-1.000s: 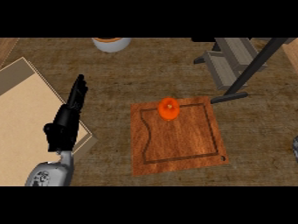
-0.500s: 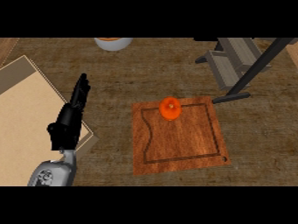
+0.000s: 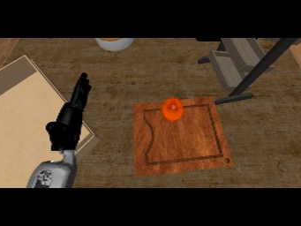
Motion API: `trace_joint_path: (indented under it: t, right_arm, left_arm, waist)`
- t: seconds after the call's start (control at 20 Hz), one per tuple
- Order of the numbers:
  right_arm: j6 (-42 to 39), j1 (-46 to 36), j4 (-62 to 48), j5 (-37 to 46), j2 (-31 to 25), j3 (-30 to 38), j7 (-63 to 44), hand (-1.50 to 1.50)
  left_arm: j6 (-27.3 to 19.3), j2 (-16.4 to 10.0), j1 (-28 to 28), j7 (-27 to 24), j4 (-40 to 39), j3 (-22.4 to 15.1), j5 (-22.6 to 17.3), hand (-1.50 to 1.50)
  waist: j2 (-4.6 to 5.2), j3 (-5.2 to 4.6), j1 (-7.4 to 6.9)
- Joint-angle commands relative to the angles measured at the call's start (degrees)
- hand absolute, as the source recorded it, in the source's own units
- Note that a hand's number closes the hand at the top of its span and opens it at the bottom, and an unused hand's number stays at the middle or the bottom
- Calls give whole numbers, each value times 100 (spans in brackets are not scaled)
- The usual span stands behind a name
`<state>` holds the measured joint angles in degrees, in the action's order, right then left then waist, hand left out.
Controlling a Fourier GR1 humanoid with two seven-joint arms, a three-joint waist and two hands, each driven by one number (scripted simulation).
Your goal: Pick the lemon from the cutting board and place it in the tiered basket
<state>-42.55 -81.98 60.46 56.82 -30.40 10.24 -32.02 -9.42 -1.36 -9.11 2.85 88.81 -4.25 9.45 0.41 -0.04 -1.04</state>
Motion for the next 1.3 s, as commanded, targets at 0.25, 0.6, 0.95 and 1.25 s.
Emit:
trace_joint_path:
  t: [0.25,0.6,0.95,1.25]
  right_arm:
    - [1046,17,-1170,-412,98,1082,-232,-150]
    - [2146,-147,-1201,-871,228,1817,-374,-150]
    - [2420,-234,-1249,-943,-761,2346,-859,-150]
    - [2128,821,-821,-1798,-1559,3490,-605,-150]
  left_arm:
    - [86,-115,-3,81,188,64,-30,0]
    - [-117,118,10,169,195,-176,179,0]
    - [-202,128,-63,150,6,-176,168,0]
    - [118,-242,139,161,304,240,-144,0]
  waist:
    - [-6,3,-36]
    - [-18,6,-10]
    - [-31,2,104]
    - [-76,12,213]
